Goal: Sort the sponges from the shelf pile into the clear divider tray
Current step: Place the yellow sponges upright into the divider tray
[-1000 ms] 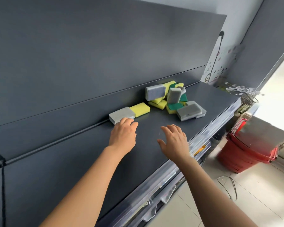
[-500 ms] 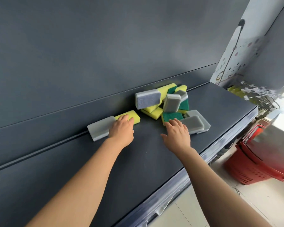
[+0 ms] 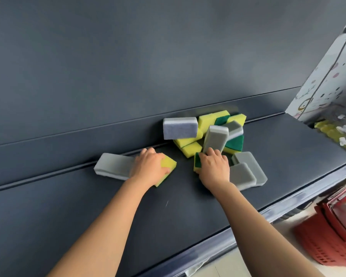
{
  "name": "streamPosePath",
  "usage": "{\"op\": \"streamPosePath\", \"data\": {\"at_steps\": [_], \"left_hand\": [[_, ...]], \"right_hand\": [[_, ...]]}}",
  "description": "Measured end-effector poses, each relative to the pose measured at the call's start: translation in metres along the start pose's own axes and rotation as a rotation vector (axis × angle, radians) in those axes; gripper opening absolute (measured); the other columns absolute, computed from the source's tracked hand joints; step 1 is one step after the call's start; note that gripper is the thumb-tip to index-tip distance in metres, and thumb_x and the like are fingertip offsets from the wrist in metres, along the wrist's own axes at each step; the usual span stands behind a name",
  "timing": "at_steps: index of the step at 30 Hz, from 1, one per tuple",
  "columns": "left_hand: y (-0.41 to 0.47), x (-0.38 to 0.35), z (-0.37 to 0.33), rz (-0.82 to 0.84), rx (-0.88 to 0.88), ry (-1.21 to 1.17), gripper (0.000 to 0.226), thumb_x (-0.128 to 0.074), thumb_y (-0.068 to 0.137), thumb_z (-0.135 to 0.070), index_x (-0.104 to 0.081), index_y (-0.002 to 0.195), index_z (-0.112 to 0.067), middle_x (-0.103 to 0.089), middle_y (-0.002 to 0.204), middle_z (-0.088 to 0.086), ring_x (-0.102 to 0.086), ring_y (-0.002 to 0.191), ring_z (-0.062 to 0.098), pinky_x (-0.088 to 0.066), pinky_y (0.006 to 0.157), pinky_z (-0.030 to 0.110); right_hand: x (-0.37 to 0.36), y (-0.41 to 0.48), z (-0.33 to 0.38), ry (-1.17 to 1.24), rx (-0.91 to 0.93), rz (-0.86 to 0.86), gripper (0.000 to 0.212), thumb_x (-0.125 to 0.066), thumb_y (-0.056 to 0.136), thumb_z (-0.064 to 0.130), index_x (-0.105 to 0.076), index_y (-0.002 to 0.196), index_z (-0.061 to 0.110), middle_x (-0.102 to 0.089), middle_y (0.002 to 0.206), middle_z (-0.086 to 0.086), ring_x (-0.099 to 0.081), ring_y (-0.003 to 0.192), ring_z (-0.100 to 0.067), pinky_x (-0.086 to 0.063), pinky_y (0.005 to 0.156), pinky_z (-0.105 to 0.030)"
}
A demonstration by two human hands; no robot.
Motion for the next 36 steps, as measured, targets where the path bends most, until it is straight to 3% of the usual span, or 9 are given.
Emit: {"op": "streamPosePath", "data": {"at_steps": [5,9,13,18,20,23,26,31,36], "left_hand": [[-0.011,-0.010,0.008,0.105,0.108,-0.213,0.053,-0.072,0.073,-0.045,-0.050,0.118,-0.025,-0.045,0.124,0.002,-0.045,0.117,0.024,-0.039,0.094,0.035],[-0.019,-0.013,0.007,0.134,0.154,-0.234,0.077,-0.073,0.072,-0.046,-0.036,0.136,-0.026,-0.045,0.136,0.002,-0.044,0.123,0.023,-0.039,0.096,0.035],[-0.033,-0.017,0.008,0.160,0.211,-0.315,0.057,-0.074,0.072,-0.043,-0.052,0.122,-0.028,-0.048,0.123,0.002,-0.048,0.109,0.020,-0.039,0.079,0.027],[-0.057,-0.006,0.022,0.019,0.270,-0.532,0.026,-0.075,0.075,-0.026,-0.059,0.095,-0.029,-0.051,0.104,0.001,-0.051,0.088,0.017,-0.035,0.060,0.025],[-0.069,-0.004,0.033,-0.060,0.315,-0.644,0.022,-0.074,0.076,-0.023,-0.060,0.091,-0.029,-0.055,0.102,-0.001,-0.054,0.089,0.018,-0.039,0.064,0.028],[-0.092,-0.002,0.052,-0.186,0.415,-0.876,0.016,-0.072,0.077,-0.017,-0.062,0.084,-0.028,-0.061,0.094,-0.002,-0.057,0.086,0.018,-0.046,0.072,0.034],[-0.116,0.003,0.065,-0.268,0.463,-1.002,0.015,-0.070,0.079,-0.013,-0.065,0.082,-0.027,-0.066,0.090,0.001,-0.059,0.085,0.021,-0.049,0.076,0.038],[-0.164,0.020,0.099,-0.400,0.531,-1.047,0.013,-0.070,0.079,-0.012,-0.066,0.080,-0.025,-0.066,0.086,0.001,-0.058,0.077,0.018,-0.046,0.069,0.032],[-0.229,0.037,0.143,-0.508,0.595,-1.073,0.016,-0.068,0.080,-0.009,-0.066,0.076,-0.024,-0.066,0.085,0.003,-0.057,0.075,0.017,-0.044,0.067,0.031]], "right_hand": [[-0.005,-0.002,0.017,0.149,0.083,-0.012,0.042,-0.058,0.086,0.044,-0.056,0.121,0.021,-0.047,0.125,-0.002,-0.043,0.115,-0.024,-0.034,0.091,-0.034],[-0.009,-0.008,0.023,0.211,0.127,0.004,0.045,-0.059,0.083,0.049,-0.047,0.118,0.023,-0.057,0.116,0.001,-0.051,0.109,-0.023,-0.034,0.087,-0.034],[-0.004,-0.014,0.036,0.336,0.184,-0.015,0.045,-0.058,0.085,0.047,-0.047,0.123,0.027,-0.060,0.115,0.002,-0.053,0.109,-0.022,-0.034,0.085,-0.034],[0.005,-0.015,0.045,0.634,0.181,-0.012,0.035,-0.050,0.093,0.036,-0.051,0.128,0.036,-0.056,0.122,0.004,-0.052,0.110,-0.020,-0.035,0.092,-0.037],[0.011,-0.015,0.049,0.814,0.154,0.004,0.028,-0.048,0.095,0.034,-0.054,0.122,0.034,-0.059,0.109,0.004,-0.055,0.093,-0.016,-0.042,0.087,-0.035],[0.015,-0.020,0.060,1.096,0.106,0.086,0.018,-0.045,0.096,0.032,-0.054,0.112,0.032,-0.056,0.080,0.008,-0.050,0.066,-0.005,-0.043,0.066,-0.027],[0.014,-0.031,0.084,1.324,0.090,0.213,0.016,-0.043,0.098,0.033,-0.055,0.109,0.031,-0.055,0.082,0.011,-0.049,0.071,-0.005,-0.044,0.063,-0.022],[0.023,-0.057,0.142,1.396,0.209,0.363,0.016,-0.054,0.092,0.039,-0.056,0.106,0.031,-0.060,0.092,0.008,-0.055,0.077,-0.005,-0.047,0.060,-0.015],[0.031,-0.086,0.205,1.322,0.344,0.378,0.026,-0.059,0.091,0.026,-0.054,0.115,0.033,-0.057,0.098,0.008,-0.054,0.081,-0.005,-0.043,0.055,-0.007]]}}
Point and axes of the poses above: each hand's wrist, its own y-axis towards the middle knuckle, its own x-axis out of the back of the hand, z = x × y, the point moved 10 cm from there along y, towards the middle knuckle
